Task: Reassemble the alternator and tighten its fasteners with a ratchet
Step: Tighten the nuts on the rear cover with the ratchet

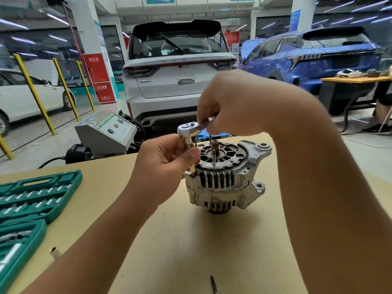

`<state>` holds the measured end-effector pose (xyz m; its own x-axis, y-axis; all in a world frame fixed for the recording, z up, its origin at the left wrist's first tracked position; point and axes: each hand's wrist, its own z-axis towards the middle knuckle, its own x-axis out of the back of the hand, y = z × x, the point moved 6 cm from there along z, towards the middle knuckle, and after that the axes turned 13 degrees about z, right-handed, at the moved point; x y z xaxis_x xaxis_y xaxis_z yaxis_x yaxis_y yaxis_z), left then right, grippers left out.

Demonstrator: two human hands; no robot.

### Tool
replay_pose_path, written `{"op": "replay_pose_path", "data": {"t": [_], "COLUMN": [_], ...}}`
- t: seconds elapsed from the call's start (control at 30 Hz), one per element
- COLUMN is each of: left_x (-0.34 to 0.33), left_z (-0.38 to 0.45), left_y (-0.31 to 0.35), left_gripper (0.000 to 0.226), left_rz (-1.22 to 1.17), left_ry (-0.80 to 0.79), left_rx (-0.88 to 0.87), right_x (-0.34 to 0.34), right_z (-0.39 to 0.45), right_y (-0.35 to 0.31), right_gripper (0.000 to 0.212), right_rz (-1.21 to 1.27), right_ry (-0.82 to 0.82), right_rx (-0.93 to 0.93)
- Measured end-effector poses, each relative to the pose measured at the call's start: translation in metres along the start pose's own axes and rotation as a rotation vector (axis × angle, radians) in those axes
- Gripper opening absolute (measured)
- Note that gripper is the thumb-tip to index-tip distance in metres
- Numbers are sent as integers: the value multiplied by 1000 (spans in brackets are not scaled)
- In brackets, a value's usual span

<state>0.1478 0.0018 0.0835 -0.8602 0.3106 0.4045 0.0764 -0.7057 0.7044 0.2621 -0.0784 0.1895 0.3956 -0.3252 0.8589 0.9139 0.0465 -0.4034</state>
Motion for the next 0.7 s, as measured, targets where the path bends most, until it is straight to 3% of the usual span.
{"op": "replay_pose_path", "data": {"t": [0.13,0.3,0.37,0.47,0.6,0.7], "left_x": [1,3,2,2,6,6], "left_z": [-3,-2,-2,-4,0,1], "left_y": [4,1,0,2,0,-3], "left_gripper": [19,16,14,10,13,15], "left_rz": [95,51,36,22,71,1], "left_ry": [69,47,64,96,73,65], "left_rx": [-40,-10,8,3,-2,34], "right_x": [0,6,2,2,11,8], "right_z": [-9,-1,-3,-12,-2,-4], "right_y": [3,8,6,4,13,12], "right_gripper": [28,18,12,23,23,15], "right_rz": [34,32,44,99,37,68], "right_ry": [-165,31,-75,-225,12,-52], "right_rx": [-4,-3,-4,7,-5,-7]}}
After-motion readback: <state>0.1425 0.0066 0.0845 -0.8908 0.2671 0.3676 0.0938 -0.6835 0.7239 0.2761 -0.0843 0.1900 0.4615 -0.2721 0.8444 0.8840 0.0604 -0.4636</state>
